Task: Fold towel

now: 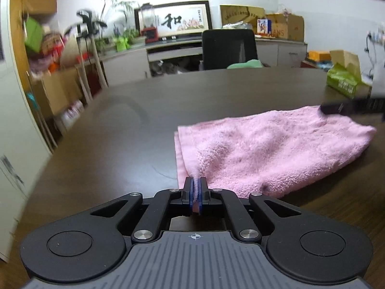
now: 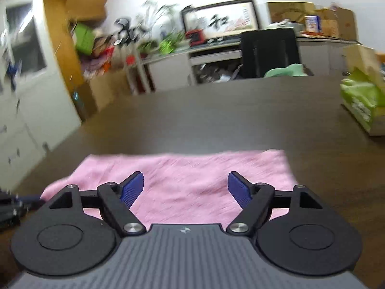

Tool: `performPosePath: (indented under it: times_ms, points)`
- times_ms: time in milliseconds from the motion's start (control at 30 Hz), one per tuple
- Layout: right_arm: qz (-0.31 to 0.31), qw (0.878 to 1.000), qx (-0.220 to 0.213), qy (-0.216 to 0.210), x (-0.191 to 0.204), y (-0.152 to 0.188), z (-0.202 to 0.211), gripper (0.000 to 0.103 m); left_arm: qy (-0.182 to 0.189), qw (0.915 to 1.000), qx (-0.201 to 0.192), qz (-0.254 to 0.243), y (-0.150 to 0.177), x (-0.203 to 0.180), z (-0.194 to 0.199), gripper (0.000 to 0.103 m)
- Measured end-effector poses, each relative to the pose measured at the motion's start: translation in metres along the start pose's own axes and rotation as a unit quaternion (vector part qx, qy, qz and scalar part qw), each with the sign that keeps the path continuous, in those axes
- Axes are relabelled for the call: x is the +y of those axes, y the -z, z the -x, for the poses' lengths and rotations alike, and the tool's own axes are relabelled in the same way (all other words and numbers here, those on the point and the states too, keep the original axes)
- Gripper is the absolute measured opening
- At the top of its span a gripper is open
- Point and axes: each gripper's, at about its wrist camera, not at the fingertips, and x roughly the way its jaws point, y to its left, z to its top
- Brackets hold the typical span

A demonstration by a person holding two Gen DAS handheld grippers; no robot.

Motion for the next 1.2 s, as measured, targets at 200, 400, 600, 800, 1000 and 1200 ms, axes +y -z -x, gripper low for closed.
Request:
performPosePath:
  times_ms: [200, 400, 600, 800, 1000, 1200]
  points:
    - [-0.073, 0.997, -0.019, 0.026, -0.052, -0.012, 0.016, 0.079, -0.062, 0.998, 0.004, 0.009, -0.009, -0.004, -0.002, 0.008]
    - [-0.121, 0.992, 0.018, -0.002, -0.08, -0.013, 0.003, 0.079, -0.015, 0.9997, -0.008, 0.016, -0.022, -0.004, -0.008, 0.009]
    - [-0.127, 0.99, 0.032, -0.044, -0.08, -0.014, -0.014, 0.082, 0.038, 0.999, 0.021, 0.011, -0.034, -0.006, -0.048, 0.009]
    - [-0.148, 0.98, 0.076, -0.11, -0.085, -0.024, -0.042, 0.082, 0.031, 0.999, 0.033, 0.001, -0.026, -0.002, -0.067, 0.011]
    - [-0.114, 0.982, 0.126, -0.082, -0.073, -0.039, -0.078, 0.087, 0.023, 0.9994, 0.014, -0.021, -0.017, -0.007, -0.066, 0.012]
    - [-0.088, 0.986, 0.123, -0.064, -0.058, -0.049, -0.091, 0.089, 0.033, 0.9993, 0.003, -0.019, -0.014, -0.005, -0.066, 0.012]
